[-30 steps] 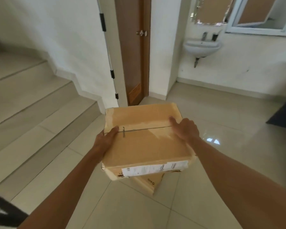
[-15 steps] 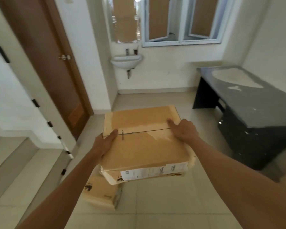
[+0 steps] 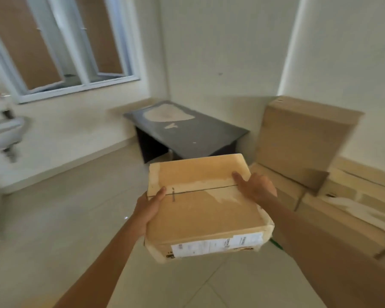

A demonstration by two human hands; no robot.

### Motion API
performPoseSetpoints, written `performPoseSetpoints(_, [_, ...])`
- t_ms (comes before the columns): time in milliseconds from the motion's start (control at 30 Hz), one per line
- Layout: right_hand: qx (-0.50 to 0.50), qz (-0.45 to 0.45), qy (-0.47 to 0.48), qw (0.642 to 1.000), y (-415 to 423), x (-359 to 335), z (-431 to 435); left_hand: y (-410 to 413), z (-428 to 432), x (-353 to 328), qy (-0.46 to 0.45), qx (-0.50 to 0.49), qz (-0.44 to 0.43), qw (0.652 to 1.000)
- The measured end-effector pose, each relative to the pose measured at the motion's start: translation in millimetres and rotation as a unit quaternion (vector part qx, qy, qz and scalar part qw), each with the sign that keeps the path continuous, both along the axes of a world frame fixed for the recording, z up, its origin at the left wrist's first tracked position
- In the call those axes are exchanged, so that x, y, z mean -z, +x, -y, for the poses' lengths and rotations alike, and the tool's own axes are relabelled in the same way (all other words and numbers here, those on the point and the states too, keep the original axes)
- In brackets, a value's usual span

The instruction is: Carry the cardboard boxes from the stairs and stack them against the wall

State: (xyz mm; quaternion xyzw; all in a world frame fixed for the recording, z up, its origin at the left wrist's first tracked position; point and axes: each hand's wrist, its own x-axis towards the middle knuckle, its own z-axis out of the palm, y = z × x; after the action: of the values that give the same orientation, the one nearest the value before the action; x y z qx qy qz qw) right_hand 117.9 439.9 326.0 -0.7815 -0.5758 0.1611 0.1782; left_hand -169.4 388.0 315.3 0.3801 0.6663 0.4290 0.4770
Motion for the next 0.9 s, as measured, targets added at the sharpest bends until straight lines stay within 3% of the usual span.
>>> performPoseSetpoints(433, [0.282, -0.008, 0.013, 0.959, 208.3, 10.3, 83.0, 227.5, -89.6, 7.6, -0.002, 0.293, 0.011, 0.956])
performPoseSetpoints(900, [0.378, -0.027, 0.009, 0.925, 440.7, 35.4, 83.0, 492.0, -157.0, 36.3, -0.072, 0.389, -0.039, 0.918])
